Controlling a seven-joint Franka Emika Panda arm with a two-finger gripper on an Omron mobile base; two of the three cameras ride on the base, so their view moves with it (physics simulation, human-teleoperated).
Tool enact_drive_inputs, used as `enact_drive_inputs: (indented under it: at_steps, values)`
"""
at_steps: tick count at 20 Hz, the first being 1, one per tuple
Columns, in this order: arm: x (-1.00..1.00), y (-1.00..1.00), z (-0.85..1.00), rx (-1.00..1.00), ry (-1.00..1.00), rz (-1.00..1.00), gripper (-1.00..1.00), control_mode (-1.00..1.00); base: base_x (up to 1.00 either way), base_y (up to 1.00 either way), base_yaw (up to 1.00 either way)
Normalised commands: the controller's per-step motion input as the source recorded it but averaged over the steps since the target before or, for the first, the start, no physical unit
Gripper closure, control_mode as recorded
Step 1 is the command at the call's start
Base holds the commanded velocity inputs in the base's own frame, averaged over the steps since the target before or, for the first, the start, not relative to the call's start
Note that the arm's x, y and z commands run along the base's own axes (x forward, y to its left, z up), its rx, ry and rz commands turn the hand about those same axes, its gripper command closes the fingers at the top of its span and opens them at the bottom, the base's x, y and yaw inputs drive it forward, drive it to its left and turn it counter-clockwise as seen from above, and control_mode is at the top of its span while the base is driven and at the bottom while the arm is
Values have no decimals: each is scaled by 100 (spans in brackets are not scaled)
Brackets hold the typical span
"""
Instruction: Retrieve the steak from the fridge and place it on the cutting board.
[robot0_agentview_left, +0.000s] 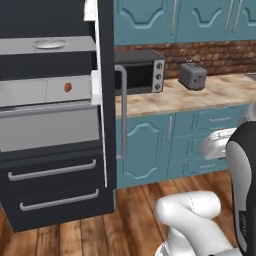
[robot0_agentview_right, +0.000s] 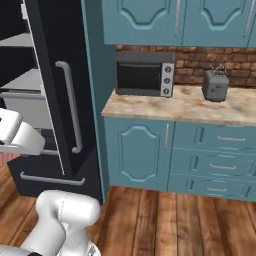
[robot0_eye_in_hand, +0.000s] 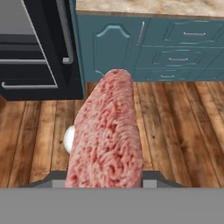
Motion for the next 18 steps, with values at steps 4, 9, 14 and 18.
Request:
enact_drive_inputs:
  at_steps: [4,9,14,18]
  values:
    - [0,0,0,0,0,0,100,100,0,-20,-6]
    - [0,0,0,0,0,0,100,100,0,-28,-18]
    - [0,0,0,0,0,0,100,100,0,-50,-42]
    - [0,0,0,0,0,0,100,100,0,-53,-46]
